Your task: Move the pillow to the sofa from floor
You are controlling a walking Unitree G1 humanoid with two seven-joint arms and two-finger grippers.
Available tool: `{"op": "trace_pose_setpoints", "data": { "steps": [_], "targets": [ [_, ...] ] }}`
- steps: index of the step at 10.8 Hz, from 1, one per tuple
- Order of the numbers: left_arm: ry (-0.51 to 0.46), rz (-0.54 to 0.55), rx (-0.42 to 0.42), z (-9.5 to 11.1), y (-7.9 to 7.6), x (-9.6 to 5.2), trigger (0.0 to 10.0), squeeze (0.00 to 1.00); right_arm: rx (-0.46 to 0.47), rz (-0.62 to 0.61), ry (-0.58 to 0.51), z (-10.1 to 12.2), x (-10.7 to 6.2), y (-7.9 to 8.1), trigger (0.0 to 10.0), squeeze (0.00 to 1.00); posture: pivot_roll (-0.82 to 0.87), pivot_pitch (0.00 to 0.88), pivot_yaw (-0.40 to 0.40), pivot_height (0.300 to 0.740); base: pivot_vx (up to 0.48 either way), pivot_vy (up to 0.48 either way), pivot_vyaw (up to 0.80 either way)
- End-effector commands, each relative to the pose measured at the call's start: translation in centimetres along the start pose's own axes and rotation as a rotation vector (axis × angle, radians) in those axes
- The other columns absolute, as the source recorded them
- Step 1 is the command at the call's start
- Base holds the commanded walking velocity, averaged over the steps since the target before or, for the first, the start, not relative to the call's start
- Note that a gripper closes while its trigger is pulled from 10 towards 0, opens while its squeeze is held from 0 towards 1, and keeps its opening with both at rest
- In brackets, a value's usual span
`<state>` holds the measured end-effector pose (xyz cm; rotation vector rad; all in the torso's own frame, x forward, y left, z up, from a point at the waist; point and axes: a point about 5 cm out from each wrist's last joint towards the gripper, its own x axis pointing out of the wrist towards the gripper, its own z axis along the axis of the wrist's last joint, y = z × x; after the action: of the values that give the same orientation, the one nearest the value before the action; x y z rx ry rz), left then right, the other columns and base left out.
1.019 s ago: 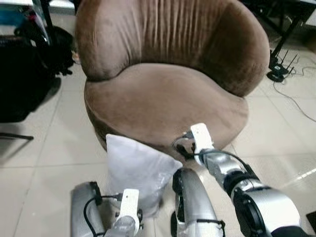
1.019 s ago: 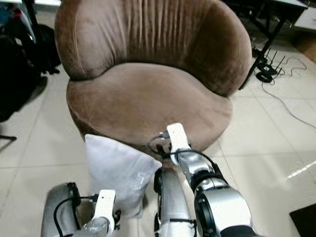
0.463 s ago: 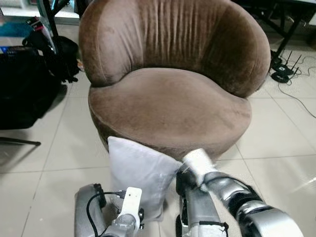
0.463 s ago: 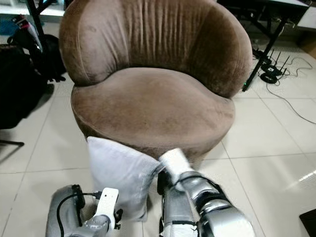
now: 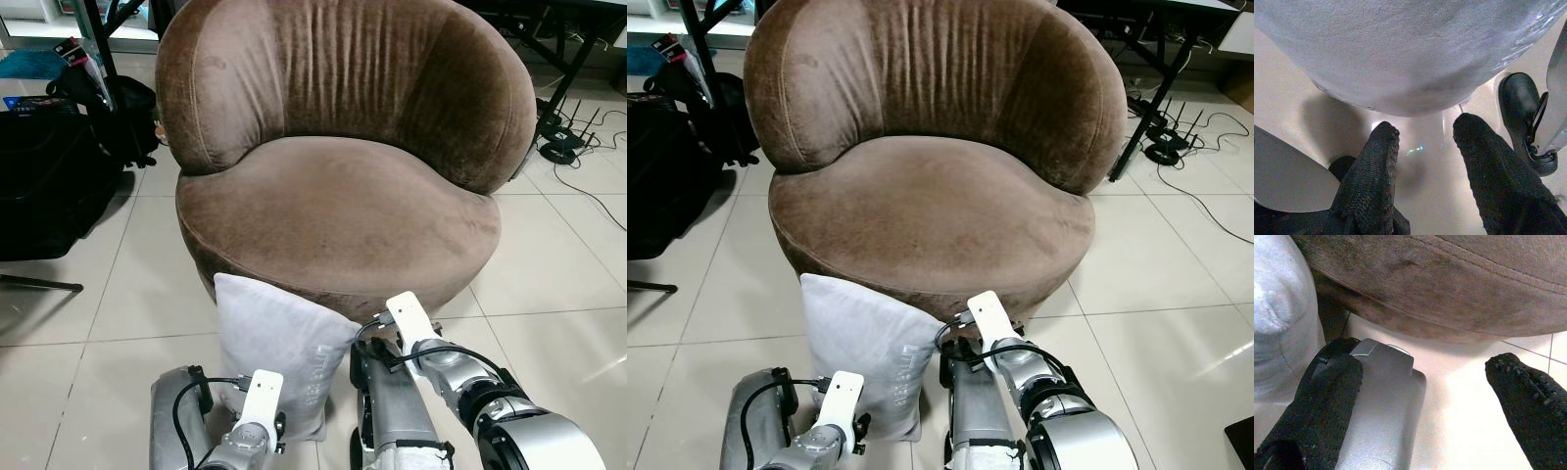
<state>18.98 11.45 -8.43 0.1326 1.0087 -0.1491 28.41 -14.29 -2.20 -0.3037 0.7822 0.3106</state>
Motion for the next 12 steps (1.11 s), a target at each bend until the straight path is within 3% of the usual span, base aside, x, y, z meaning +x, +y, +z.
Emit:
{"op": "trace_pose_setpoints", "data": {
  "steps": [1,3,4,7,8,9,10,12],
  "targets": [
    [0.029,0.022,0.019,-0.6,1.3,0.0,10.0,0.00,0.036,-0.026,-0.004,-0.1,-0.1,-0.4,10.0,0.00,-0.09,0.000,-0.053,0.463,0.000,0.000,0.00],
    [0.028,0.024,0.022,-0.5,1.4,0.0,10.0,0.00,0.155,-0.072,-0.006,-0.1,-0.1,-1.1,10.0,0.00,-0.09,0.000,-0.050,0.463,0.000,0.000,0.00],
    [0.029,0.023,0.026,-0.4,1.4,0.0,10.0,0.00,0.283,-0.095,0.009,-0.2,-0.2,-1.7,10.0,0.00,-0.09,0.000,-0.050,0.463,0.000,0.000,0.00],
    [0.030,0.020,0.029,-0.2,1.5,0.0,10.0,0.00,0.321,-0.131,0.023,-0.8,-0.4,-2.3,10.0,0.00,-0.09,0.000,-0.046,0.463,0.000,0.000,0.00],
    [0.029,0.021,0.030,-0.2,1.5,0.0,10.0,0.00,0.246,-0.129,0.039,-1.1,-0.4,-2.2,10.0,0.00,-0.09,0.000,-0.046,0.463,0.000,0.000,0.00],
    [0.030,0.020,0.029,-0.2,1.5,0.0,10.0,0.00,-0.004,-0.081,0.036,-0.9,-0.3,-1.5,10.0,0.00,-0.09,0.000,-0.046,0.463,0.000,0.000,0.00],
    [0.029,0.019,0.027,-0.2,1.5,0.0,10.0,0.00,-0.123,-0.029,0.023,-0.6,-0.2,-0.9,10.0,0.00,-0.10,0.000,-0.048,0.463,0.000,0.000,0.00],
    [0.028,0.016,0.018,-0.1,1.3,0.0,10.0,0.00,-0.130,-0.031,0.011,0.1,-0.2,-1.3,10.0,0.00,-0.10,0.000,-0.054,0.463,0.000,0.000,0.00]
  ]
}}
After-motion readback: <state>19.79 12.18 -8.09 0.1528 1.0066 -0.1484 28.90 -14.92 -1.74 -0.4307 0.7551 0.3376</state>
